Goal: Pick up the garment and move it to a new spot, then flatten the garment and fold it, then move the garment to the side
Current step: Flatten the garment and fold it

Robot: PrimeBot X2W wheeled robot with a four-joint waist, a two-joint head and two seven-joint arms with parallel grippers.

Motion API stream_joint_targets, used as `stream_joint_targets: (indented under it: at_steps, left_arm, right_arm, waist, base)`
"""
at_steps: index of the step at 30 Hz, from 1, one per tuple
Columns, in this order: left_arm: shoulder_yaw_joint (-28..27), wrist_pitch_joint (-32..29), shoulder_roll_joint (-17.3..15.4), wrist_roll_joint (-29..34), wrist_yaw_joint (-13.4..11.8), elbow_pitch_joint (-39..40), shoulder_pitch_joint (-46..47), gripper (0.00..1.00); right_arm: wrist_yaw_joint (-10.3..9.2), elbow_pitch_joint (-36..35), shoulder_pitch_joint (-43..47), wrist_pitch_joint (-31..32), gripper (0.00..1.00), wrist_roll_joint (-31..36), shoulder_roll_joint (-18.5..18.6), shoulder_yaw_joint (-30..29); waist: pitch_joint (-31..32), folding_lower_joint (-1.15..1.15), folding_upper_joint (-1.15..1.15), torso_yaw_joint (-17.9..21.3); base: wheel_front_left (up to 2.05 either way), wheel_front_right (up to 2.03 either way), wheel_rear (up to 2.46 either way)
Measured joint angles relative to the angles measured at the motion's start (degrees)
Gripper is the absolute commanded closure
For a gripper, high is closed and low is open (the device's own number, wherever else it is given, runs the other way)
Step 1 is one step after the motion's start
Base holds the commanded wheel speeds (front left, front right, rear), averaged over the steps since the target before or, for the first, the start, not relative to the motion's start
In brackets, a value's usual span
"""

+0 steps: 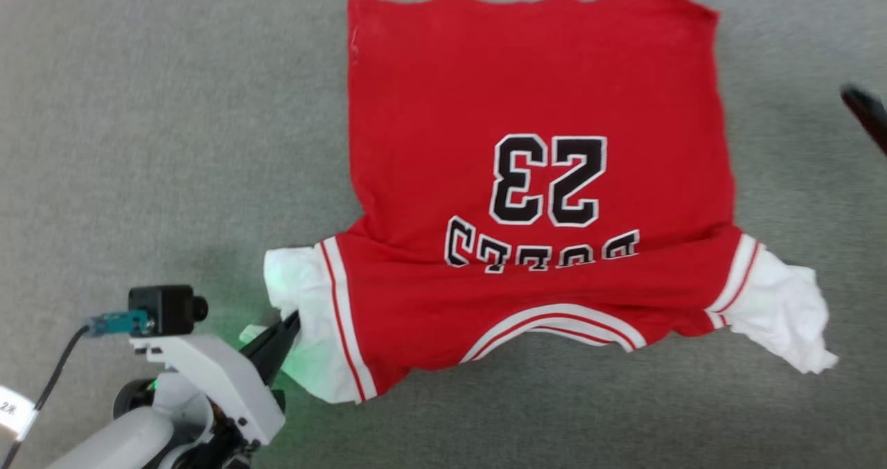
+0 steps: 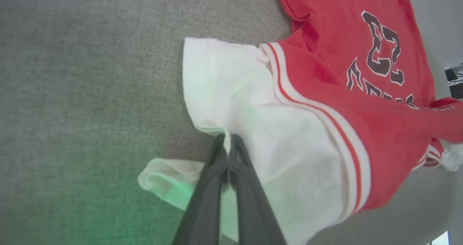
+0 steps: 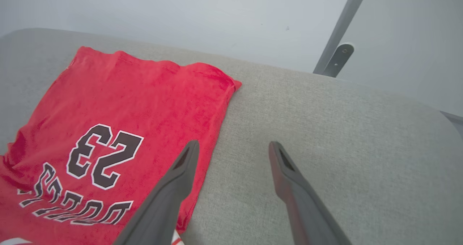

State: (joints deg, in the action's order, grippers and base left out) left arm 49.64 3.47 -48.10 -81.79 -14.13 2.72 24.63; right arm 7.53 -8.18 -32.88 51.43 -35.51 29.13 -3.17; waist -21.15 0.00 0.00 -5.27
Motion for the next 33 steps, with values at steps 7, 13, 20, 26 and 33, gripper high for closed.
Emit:
stream_joint_targets:
  at_steps: [7,13,20,26,33]
  left_arm:
    - [0.68,-0.35,2.24,2.36,0.63,-0.35,3.38,1.0]
    - [1.21,-0.59,4.19,3.78,2.64,-0.88,6.06,1.0]
    - [1.76,-0.73,6.94,4.79,5.21,-2.37,9.11,1.0]
    - [1.81,-0.65,8.14,5.15,6.56,-3.26,10.03,1.0]
    - [1.67,0.8,9.47,5.12,6.93,-5.47,9.67,1.0]
  right_arm:
    - [0.0,17.7,-16.88,3.14,0.0,7.8,-1.96,8.4]
    - [0.0,32.67,-28.53,4.77,0.0,12.72,-2.88,13.39]
    - [-0.01,45.54,-37.0,3.79,0.0,16.45,-4.01,15.48]
    - [-0.02,50.27,-40.67,3.48,0.9,16.28,-3.94,17.11]
    - [-0.02,53.54,-39.94,-2.72,1.0,13.59,-4.91,17.95]
  waist:
    - [-3.92,0.0,0.0,-2.9]
    - [-7.63,0.0,0.0,-5.6]
    - [-11.59,0.0,0.0,-8.6]
    - [-13.29,0.0,0.0,-10.12]
    - [-11.88,0.0,0.0,-9.75]
  base:
    - [0.0,0.0,0.0]
    - [0.0,0.0,0.0]
    - [0.0,0.0,0.0]
    - [0.0,0.0,0.0]
    - [0.0,0.0,0.0]
